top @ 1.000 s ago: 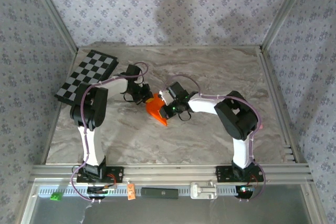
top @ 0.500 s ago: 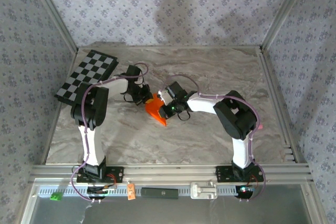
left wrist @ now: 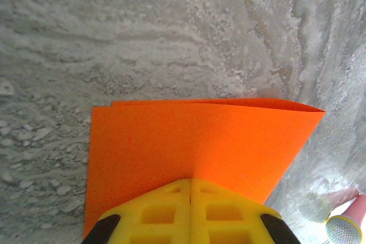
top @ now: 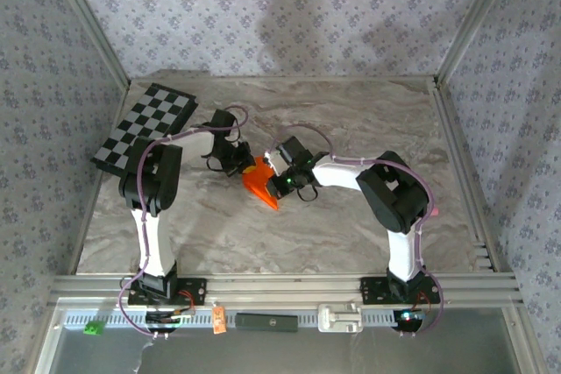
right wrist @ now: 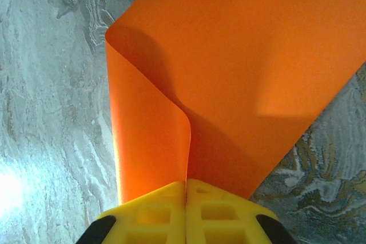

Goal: Fold a paper plane with a square sheet of paper (pick it up from the middle)
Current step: Third fold the triangle at the center of the table.

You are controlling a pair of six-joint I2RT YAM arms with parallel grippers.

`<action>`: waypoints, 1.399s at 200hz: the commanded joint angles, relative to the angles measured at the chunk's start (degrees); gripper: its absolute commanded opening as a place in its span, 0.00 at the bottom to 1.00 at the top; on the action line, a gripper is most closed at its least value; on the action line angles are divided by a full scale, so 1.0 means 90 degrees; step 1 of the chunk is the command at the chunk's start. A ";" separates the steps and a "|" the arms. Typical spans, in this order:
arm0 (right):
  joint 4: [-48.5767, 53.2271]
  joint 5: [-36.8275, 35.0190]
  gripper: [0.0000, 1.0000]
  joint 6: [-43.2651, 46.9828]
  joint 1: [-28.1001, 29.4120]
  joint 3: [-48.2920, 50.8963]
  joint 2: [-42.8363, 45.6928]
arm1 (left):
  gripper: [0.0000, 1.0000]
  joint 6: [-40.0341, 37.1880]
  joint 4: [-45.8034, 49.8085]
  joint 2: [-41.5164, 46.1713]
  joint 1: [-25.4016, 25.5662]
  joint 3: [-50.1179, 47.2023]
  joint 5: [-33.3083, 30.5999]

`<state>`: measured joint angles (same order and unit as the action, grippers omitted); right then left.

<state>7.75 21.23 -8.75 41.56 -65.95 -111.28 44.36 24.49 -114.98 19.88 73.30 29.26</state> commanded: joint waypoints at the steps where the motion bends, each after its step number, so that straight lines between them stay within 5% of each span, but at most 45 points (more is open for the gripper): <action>1: 0.0195 -0.0053 0.07 0.0117 0.0056 -0.0180 -0.0089 | 0.01 -0.0120 0.0176 -0.0105 0.0019 0.0020 0.0032; 105: 0.0361 -0.0082 0.07 0.0152 0.0051 -0.0206 -0.0199 | 0.06 0.0024 0.0296 0.0640 -0.0007 0.0351 -0.0116; 193: 0.0407 -0.0055 0.07 0.0113 0.0035 -0.0206 -0.0218 | 0.10 0.1441 -0.0704 0.2322 0.0343 -0.1598 -0.0364; 280: 0.0441 -0.0035 0.07 0.0088 0.0036 -0.0210 -0.0224 | 0.09 0.2034 -0.1632 0.2008 0.0669 -0.2141 -0.0107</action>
<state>9.10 21.23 -8.14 41.67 -66.70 -111.87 61.60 12.05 -95.09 25.54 53.82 27.62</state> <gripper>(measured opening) 0.069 0.093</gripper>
